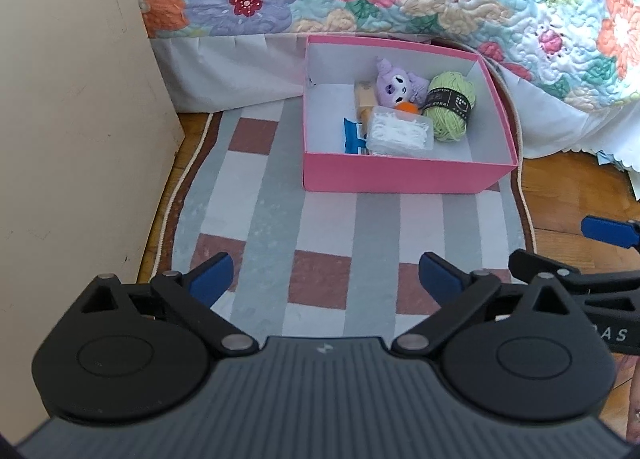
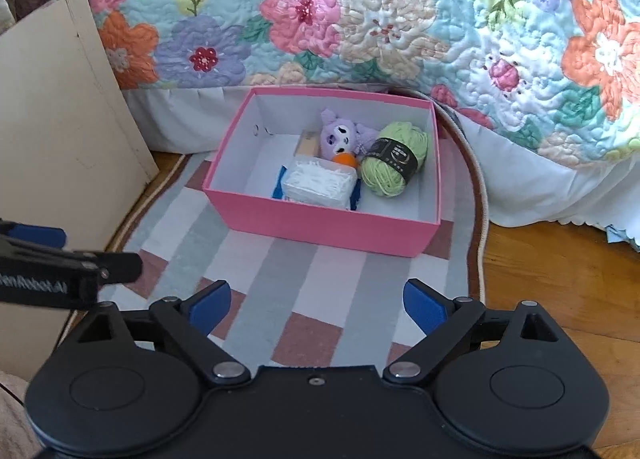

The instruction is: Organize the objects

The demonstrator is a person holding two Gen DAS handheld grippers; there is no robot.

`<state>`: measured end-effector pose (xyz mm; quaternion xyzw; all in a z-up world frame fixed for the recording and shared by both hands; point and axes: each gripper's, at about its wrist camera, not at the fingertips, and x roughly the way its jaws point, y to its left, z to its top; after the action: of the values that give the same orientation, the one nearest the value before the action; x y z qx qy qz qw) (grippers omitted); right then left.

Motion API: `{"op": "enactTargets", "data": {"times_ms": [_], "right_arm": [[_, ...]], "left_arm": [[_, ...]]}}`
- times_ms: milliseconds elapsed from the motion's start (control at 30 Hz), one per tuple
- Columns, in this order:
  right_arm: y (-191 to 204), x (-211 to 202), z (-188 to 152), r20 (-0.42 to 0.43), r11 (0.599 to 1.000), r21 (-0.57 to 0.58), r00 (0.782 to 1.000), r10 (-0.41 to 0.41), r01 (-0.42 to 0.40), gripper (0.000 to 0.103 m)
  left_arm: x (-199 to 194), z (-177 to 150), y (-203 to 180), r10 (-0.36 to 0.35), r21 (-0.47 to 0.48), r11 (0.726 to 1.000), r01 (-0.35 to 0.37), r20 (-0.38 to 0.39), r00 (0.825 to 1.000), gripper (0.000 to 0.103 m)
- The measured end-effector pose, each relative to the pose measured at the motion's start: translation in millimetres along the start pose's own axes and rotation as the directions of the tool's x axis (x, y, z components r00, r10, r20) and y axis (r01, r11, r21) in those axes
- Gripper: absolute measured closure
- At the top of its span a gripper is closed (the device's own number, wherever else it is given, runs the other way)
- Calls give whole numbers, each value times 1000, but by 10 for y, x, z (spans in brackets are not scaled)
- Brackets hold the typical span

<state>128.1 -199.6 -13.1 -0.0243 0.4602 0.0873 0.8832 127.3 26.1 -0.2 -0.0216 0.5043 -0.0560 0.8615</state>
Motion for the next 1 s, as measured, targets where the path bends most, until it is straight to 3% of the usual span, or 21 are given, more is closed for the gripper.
{"op": "enactTargets", "data": {"times_ms": [367,767,1000], "right_arm": [[-257,43,-27,-66,989,149,997,27,-17,8],[-289,-38,-43,-105,992,125,993,48,-35,8],[-275,-76,-63,-125,992,130,992,22,-6,8]], "left_arm": [[-32,-42,-92,76,98,993,-70,-57,996,2],[-51,-63,-18,53,33,998,-50,-81,995,2],[-46,-78,51,62,-1,998,-63,-93,994,2]]}}
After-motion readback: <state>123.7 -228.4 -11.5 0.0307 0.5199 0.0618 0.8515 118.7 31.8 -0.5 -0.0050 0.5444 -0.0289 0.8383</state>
